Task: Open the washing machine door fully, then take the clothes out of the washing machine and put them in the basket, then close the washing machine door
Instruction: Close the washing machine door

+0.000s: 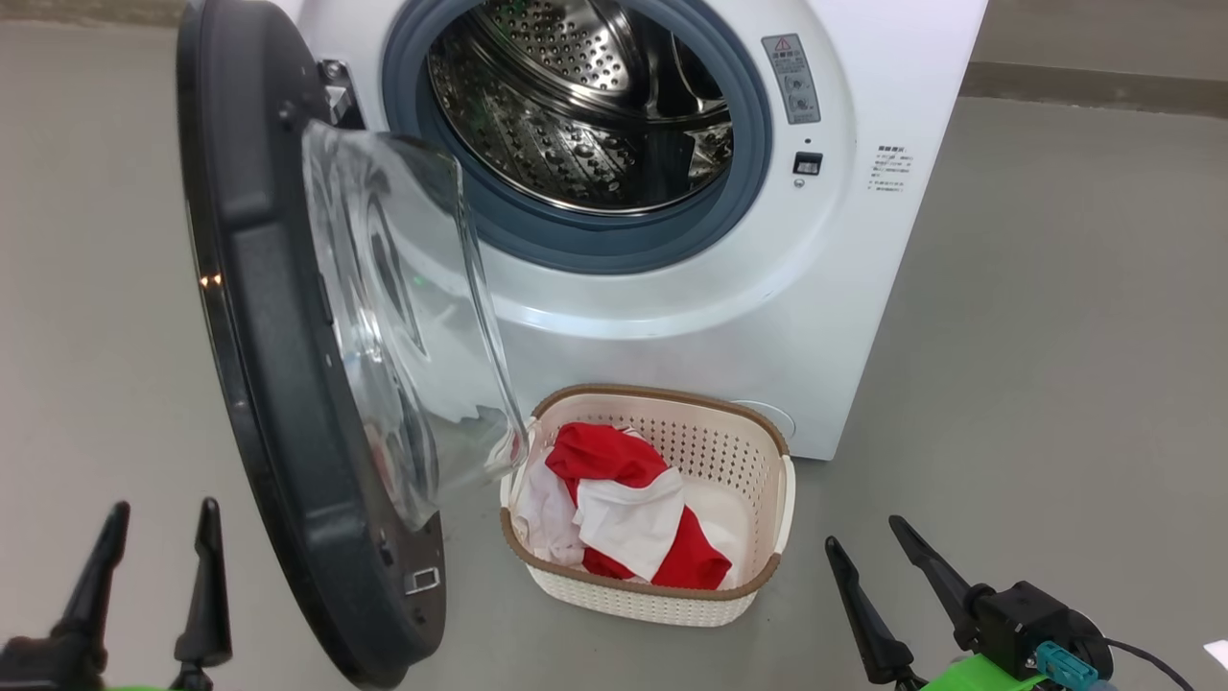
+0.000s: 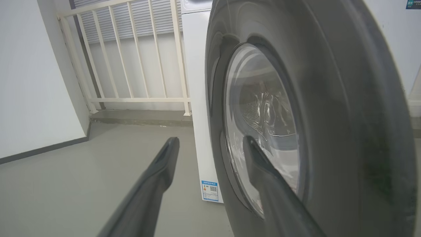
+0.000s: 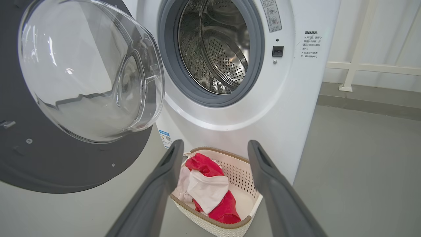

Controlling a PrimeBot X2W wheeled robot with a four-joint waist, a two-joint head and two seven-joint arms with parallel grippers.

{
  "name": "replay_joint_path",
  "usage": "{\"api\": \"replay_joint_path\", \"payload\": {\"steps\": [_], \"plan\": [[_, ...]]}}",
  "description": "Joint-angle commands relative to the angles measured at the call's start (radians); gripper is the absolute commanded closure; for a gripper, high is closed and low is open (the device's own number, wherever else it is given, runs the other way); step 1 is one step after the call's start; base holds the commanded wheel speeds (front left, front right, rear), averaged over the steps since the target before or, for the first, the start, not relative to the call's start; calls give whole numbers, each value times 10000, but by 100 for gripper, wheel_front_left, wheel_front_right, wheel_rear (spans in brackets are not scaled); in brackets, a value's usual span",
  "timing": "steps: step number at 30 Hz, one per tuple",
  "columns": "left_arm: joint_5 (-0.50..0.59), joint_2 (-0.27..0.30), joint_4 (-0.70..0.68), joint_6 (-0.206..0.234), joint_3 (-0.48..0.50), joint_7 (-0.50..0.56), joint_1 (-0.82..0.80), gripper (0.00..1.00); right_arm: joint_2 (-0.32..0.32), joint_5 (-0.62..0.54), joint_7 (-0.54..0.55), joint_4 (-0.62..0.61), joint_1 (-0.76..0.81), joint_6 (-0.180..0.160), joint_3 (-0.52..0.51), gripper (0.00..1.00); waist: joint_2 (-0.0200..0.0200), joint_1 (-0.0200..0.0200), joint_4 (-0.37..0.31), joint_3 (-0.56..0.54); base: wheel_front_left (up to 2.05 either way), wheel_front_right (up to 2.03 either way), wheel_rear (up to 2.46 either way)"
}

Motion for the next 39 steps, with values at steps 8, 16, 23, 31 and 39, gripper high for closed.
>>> {"api": "replay_joint_path", "payload": {"steps": [8, 16, 23, 31, 39], "plan": [[502, -278, -87, 196, 490, -149, 333, 0, -31, 114, -65, -247, -315, 48, 210, 0, 0, 0, -42, 72, 0, 0, 0], [674, -814, -81, 92, 571, -151, 662, 0, -14, 97, -65, -233, -394, 48, 202, 0, 0, 0, -33, 134, 0, 0, 0], [813, -1026, -6, 13, 551, -152, 688, 0, -26, 85, -65, -215, -409, 48, 208, 0, 0, 0, -3, 176, 0, 0, 0], [854, -1105, 156, -83, 662, -152, 688, 0, -29, 75, -65, -189, -450, 48, 236, 0, 0, 0, -27, 177, 0, 0, 0], [879, -1146, 221, -153, 725, -152, 678, 0, -20, 75, -65, -190, -438, 48, 242, 0, 0, 0, -2, 191, 0, 0, 0]]}}
